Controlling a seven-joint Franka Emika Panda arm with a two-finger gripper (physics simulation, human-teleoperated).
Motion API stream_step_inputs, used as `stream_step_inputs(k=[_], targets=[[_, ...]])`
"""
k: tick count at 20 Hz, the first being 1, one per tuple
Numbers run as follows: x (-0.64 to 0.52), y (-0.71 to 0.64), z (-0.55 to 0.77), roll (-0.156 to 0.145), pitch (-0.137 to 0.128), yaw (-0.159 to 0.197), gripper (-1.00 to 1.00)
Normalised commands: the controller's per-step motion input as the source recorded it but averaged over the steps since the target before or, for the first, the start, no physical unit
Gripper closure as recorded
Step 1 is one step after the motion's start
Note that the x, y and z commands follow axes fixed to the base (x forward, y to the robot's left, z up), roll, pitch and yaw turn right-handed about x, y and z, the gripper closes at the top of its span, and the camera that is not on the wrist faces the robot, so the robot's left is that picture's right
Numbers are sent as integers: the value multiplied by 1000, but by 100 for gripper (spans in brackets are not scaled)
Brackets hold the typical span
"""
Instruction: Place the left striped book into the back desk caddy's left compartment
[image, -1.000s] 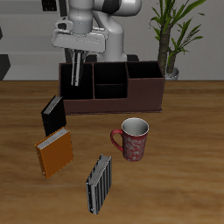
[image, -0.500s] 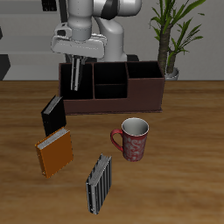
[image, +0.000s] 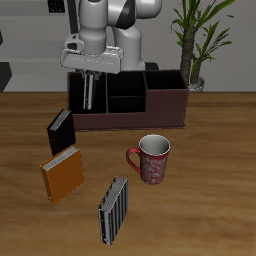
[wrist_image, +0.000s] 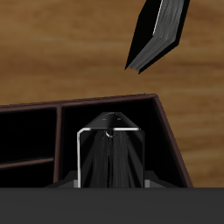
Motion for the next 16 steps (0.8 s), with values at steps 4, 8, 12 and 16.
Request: stream_step_inputs(k=[4, 8, 12, 16], targets=[[46, 60, -208, 10, 31, 24, 100], [90, 60, -182, 9, 32, 21, 100], [113, -25, -153, 3, 24, 13, 100], [76, -45, -115, -2, 27, -5, 100]])
